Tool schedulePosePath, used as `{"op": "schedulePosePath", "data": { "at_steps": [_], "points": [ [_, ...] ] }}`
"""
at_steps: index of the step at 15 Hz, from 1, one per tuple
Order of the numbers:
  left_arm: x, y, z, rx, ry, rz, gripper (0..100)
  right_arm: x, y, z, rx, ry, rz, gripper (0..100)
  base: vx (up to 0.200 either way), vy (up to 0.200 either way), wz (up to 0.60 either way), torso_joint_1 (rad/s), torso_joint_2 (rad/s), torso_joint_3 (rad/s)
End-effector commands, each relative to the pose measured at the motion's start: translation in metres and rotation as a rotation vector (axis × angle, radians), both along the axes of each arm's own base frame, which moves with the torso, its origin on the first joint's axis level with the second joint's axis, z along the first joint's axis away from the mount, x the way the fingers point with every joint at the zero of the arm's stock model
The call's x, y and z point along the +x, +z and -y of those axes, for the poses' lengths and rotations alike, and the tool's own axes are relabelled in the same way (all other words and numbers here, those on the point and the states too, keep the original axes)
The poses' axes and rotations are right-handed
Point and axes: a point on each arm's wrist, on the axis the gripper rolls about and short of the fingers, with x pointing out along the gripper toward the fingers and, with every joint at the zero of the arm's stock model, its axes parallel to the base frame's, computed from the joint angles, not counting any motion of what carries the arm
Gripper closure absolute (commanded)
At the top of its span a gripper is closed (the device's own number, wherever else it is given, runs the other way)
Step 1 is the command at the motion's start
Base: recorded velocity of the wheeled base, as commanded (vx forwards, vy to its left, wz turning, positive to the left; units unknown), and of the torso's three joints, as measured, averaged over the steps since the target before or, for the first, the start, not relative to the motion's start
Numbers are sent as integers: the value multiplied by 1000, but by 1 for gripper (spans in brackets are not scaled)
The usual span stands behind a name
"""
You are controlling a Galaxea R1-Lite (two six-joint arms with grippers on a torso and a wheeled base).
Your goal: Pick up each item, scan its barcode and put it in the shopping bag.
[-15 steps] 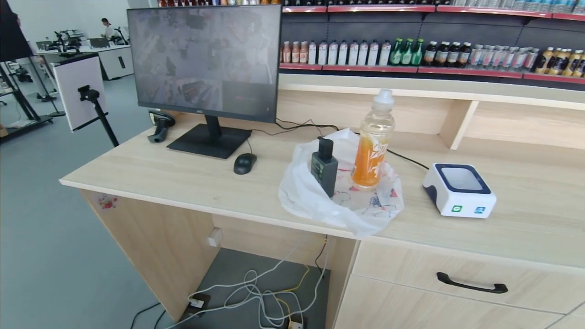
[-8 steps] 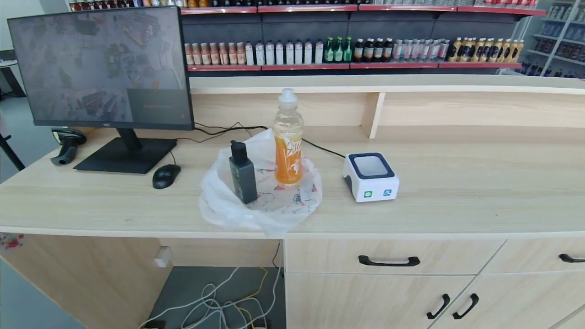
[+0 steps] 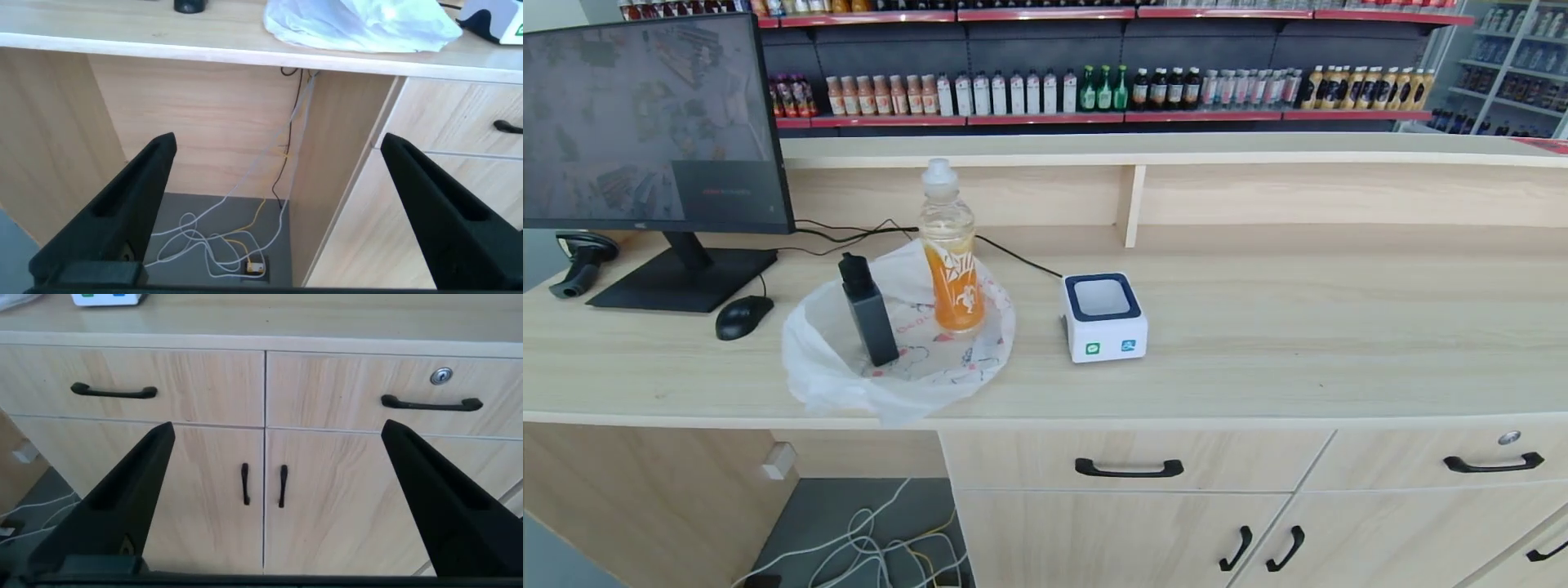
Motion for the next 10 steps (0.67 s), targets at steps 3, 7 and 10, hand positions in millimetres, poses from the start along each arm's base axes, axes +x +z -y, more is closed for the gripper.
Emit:
{"op": "schedulePosePath", "data": {
  "at_steps": [3,7,10],
  "points": [
    [0,0,0,0,0,1,0,0,0,0,7,0,-4,0,0,-133,0,2,0,3],
    [0,0,0,-3,0,1,0,0,0,0,4,0,-4,0,-100,0,0,0,0,2],
    [0,0,0,-5,0,1,0,0,0,0,6,0,-4,0,-200,0,0,6,6,4]
  ]
}}
